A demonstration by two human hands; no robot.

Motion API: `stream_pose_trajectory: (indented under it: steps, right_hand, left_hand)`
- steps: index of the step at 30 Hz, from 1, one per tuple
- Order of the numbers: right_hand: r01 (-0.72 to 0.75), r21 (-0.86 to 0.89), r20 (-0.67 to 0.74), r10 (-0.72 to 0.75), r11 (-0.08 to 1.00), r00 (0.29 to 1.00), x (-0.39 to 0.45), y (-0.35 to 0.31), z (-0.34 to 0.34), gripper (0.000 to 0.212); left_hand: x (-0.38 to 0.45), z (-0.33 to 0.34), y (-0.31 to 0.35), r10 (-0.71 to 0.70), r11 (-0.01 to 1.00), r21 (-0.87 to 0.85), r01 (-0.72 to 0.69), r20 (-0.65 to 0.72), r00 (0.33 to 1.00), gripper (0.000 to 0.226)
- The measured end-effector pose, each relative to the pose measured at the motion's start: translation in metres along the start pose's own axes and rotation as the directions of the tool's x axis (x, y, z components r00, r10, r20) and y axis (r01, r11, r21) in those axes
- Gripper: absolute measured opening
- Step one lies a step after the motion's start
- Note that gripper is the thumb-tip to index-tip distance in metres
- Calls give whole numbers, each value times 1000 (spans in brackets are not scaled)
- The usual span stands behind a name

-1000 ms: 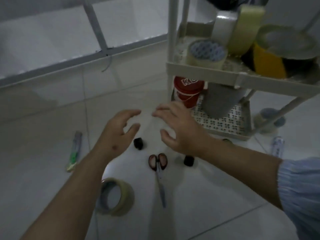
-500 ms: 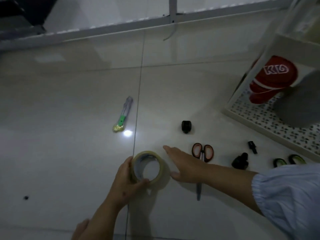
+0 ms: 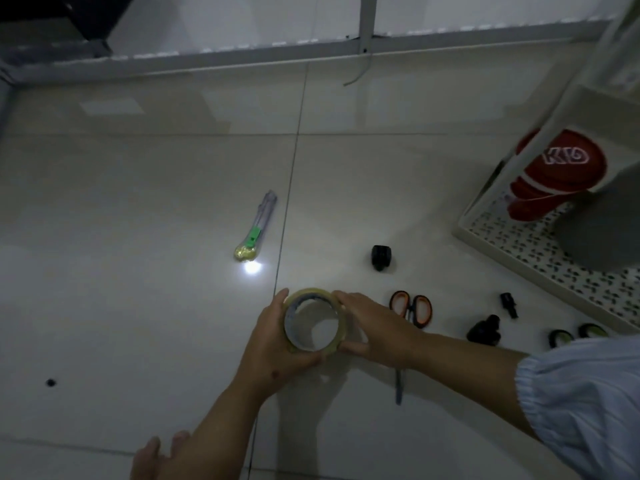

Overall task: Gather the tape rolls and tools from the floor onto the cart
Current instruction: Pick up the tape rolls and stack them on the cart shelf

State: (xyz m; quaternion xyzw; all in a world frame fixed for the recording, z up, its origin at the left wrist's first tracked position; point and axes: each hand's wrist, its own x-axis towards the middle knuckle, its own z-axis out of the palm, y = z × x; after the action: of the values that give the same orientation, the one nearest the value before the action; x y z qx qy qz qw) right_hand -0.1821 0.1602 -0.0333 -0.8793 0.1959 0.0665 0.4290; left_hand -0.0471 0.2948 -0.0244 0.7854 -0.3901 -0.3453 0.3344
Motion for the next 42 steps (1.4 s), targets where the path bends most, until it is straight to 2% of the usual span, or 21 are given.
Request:
stream_pose_trajectory:
  steps: [4, 5, 8, 10, 14, 17, 20, 23, 27, 29, 31, 33, 38, 40, 42]
  right_hand:
    - [-37, -15, -135, 35, 999, 990, -21, 0, -28, 71]
    - [-44, -18, -183, 40, 999, 982, -27, 1, -37, 72]
    - [-40, -15, -351, 32, 999, 936, -49, -2, -68, 68]
    - [-9, -46, -471, -13, 999, 882, -69, -9, -90, 63]
    - [-10, -127, -686, -81, 992, 723, -110, -33, -133, 64]
    - [-39, -246, -760, -168, 969, 628, -133, -47, -162, 76]
    - [-160, -346, -816, -213, 924, 537, -152, -56, -191, 86]
    - [-261, -387, -852, -235, 884, 468, -167, -66, -217, 85]
    - [-350, -380, -888, -231, 856, 398, -180, -66, -242, 83]
    - [-373, -356, -905, -216, 857, 367, -182, -63, -251, 83]
    - [-392, -314, -918, -173, 864, 356, -180, -56, -259, 82]
    - [-406, -306, -913, -144, 861, 381, -175, -49, -268, 78]
    - [-390, -252, -893, -58, 886, 447, -159, -44, -288, 71]
    - [-433, -292, -877, -59, 853, 476, -156, -36, -296, 71]
    - [-479, -334, -861, -56, 811, 505, -152, -25, -304, 72]
  left_hand:
    - [13, 7, 26, 28, 998, -64, -27, 15, 1000, 112]
    - [17, 8, 37, 58, 995, -84, -57, 15, 998, 113]
    - [26, 11, 76, 171, 974, -153, -168, 1, 985, 98]
    - [33, 13, 103, 218, 953, -219, -208, 20, 976, 103]
    - [47, 17, 166, 336, 881, -386, -274, 102, 936, 108]
    - [51, 21, 215, 443, 810, -472, -349, 103, 890, 103]
    - [52, 25, 260, 544, 735, -539, -412, 106, 832, 95]
    - [52, 30, 297, 633, 665, -571, -481, 91, 769, 74]
    - [49, 39, 334, 715, 605, -541, -584, 47, 698, 58]
    - [51, 47, 346, 731, 615, -449, -649, 15, 682, 57]
    - [50, 57, 355, 726, 654, -306, -692, -4, 688, 51]
    - [47, 69, 361, 740, 658, -215, -722, 8, 673, 50]
    - [45, 93, 368, 696, 710, -180, -681, 36, 717, 68]
    - [47, 102, 365, 724, 683, -157, -714, 16, 690, 71]
    - [52, 110, 361, 779, 626, -103, -773, 23, 627, 72]
